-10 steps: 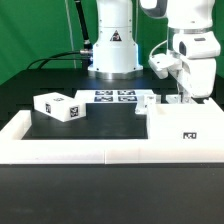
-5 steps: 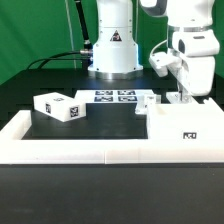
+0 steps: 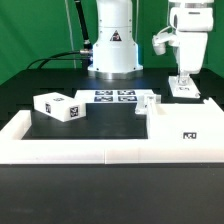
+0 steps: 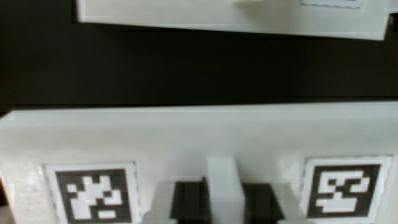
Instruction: Assemble cabinet
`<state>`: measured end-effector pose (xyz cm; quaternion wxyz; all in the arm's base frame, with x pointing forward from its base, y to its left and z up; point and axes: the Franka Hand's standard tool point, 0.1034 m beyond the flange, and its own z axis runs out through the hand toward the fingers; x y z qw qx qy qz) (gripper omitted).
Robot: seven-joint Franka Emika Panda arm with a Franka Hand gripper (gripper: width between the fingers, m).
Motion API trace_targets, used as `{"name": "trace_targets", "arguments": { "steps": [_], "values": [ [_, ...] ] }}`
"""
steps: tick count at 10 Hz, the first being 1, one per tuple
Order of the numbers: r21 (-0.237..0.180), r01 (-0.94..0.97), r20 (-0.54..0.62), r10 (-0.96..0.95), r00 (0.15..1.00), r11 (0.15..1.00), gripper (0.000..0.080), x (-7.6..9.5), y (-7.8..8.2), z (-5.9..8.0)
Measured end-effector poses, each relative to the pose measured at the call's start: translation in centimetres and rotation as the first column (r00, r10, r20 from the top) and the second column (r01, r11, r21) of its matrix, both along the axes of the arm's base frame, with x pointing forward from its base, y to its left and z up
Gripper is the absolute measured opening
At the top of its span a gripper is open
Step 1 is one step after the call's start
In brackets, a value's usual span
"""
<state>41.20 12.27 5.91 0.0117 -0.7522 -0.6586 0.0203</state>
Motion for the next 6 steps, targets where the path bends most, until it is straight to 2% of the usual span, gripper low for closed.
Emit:
{"name": "trace_targets", "arguments": {
  "steps": [2,3,6],
  "values": [
    [0.005,-0.011,-0.004,0.011,1.0,1.0,0.0072,0.0,-0.1,-0.4],
    [0.017,-0.02,0.0,0.02,1.0,1.0,0.0072,0.7,-0.2,-0.9],
    [0.018,-0.017,0.009,0.017,1.0,1.0,0.0072,3.6,-0.2,-0.4]
  ]
}}
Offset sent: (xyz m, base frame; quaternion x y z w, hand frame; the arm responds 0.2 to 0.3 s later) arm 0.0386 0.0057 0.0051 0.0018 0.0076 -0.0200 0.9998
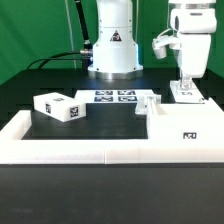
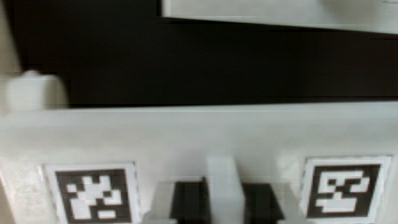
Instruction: Assemble cabinet
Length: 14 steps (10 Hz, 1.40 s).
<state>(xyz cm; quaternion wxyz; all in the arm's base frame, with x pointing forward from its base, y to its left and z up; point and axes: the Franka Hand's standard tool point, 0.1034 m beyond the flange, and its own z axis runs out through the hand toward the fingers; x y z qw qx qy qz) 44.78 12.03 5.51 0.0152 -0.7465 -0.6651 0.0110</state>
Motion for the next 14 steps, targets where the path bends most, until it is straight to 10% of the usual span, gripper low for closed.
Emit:
{"name": "trace_targets", "arguments": {
  "steps": [14],
  "values": [
    [-0.001,0.009,0.006,-0.009,1.0,1.0,0.0072,1.1,0.0,0.4]
  ]
}}
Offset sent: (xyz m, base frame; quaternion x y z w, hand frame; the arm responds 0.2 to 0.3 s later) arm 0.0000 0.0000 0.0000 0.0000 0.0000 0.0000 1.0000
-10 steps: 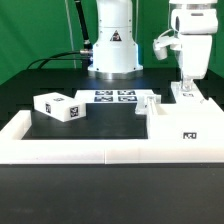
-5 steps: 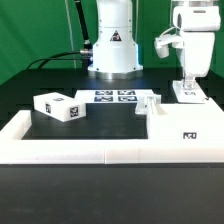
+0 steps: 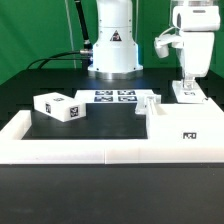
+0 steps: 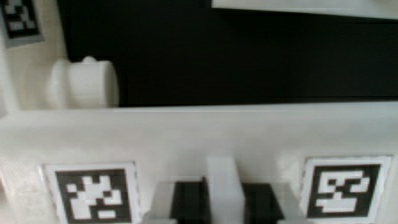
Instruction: Assemble cabinet
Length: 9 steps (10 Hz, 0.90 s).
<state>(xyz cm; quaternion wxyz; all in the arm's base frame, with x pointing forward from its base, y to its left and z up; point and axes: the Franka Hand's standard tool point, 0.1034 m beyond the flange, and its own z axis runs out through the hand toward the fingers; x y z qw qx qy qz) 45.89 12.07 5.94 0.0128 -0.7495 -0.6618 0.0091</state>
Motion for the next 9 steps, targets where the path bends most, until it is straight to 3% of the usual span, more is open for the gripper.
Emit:
{"name": "trace_targets", "arguments": {
  "steps": [9],
  "values": [
    [0.029,0.013,0.041,-0.014,0.999,1.0,0.0072,1.27,0.06,-0.43]
  ]
}}
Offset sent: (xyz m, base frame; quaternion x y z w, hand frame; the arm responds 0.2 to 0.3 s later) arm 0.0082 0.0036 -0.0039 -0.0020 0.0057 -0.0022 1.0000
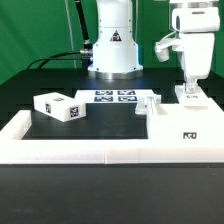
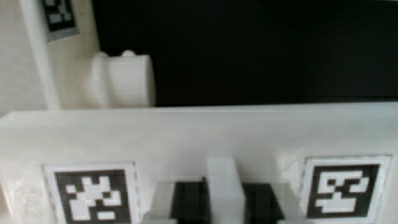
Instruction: Assemble cabinet
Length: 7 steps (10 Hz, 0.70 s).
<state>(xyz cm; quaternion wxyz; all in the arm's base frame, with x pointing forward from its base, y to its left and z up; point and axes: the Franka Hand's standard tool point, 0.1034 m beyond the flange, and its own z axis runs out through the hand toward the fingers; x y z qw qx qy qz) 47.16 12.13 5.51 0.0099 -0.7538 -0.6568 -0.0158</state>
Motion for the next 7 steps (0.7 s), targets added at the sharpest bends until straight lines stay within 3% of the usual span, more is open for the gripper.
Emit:
{"name": "trace_targets", "arguments": {
  "steps": [3,7],
  "values": [
    [-0.007,0.004,-0.012,-0.004,1.0,1.0,0.0072,0.8,0.0,0.1],
    [-0.008,0.025,-0.005,-0.026,1.0,1.0,0.0072,5.6,-0.8,0.1]
  ]
}}
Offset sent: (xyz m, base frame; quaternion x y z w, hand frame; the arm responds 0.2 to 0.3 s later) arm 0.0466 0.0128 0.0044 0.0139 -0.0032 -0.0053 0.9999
